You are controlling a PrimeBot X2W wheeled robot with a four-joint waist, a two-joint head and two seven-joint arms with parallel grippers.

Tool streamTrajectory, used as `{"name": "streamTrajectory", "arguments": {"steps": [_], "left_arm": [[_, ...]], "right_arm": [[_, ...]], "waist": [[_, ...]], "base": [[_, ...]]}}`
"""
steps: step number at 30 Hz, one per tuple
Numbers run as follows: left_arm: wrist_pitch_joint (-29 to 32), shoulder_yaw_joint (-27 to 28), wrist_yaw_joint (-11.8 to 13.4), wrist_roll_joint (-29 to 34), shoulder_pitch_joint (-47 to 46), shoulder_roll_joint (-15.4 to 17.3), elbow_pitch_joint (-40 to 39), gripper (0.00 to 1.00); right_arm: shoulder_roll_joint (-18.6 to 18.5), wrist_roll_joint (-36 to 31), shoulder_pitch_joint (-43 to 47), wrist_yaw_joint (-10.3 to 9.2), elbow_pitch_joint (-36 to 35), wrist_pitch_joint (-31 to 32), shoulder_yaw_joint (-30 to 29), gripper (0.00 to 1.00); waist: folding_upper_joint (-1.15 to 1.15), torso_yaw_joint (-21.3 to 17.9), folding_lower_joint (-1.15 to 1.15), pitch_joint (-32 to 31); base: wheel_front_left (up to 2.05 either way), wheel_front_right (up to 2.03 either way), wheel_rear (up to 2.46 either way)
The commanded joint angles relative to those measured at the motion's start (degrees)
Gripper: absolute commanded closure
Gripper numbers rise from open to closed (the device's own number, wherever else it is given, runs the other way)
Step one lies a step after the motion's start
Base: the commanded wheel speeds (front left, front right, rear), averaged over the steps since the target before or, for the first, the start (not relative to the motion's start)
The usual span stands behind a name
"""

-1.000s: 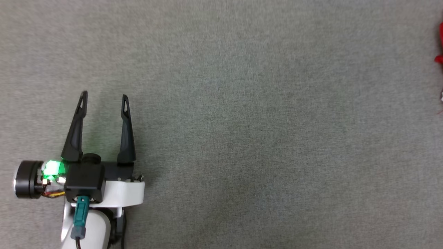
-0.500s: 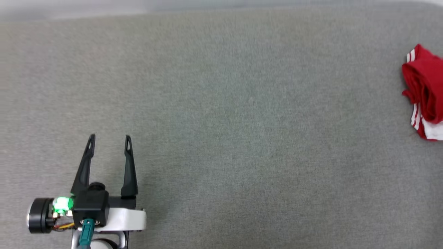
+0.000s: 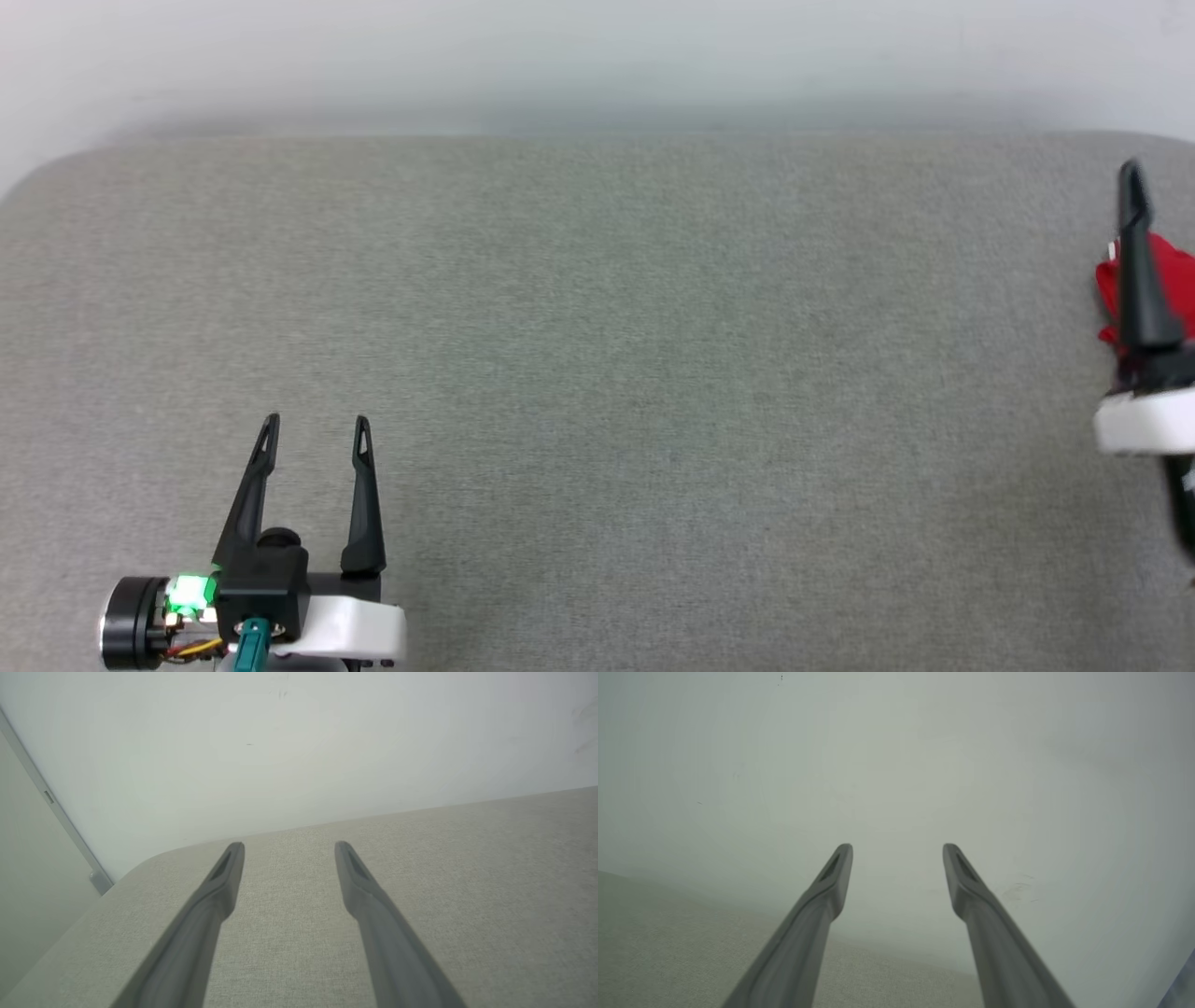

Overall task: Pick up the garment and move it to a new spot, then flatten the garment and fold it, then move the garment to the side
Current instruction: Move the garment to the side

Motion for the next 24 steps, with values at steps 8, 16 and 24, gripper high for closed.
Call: {"name": "streamTrajectory", "arguments": {"steps": [8,16,24], "left_arm": [[-0.11,0.17,-0.94,0.27,1.99,-1.32,1.03,0.00],[-0.11,0.25,-1.85,0.28,3.17,-2.02,2.05,0.00],[-0.11,-0.34,-2.84,0.68,4.16,-2.77,3.53,0.00]], "right_arm": [[7.89,-0.36,10.71,-0.09,-2.92,-0.73,0.68,0.00],[12.48,-1.38,18.39,-0.09,-2.07,-1.52,1.32,0.00],[14.14,-1.48,22.80,-0.09,-1.76,-2.41,1.27,0.00]], "waist": [[0.00,2.93,0.01,-3.36],[0.00,4.09,0.01,-4.64],[0.00,4.50,0.01,-6.36]], "base": [[0.00,0.00,0.00],[0.00,0.00,0.00],[0.00,0.00,0.00]]}}
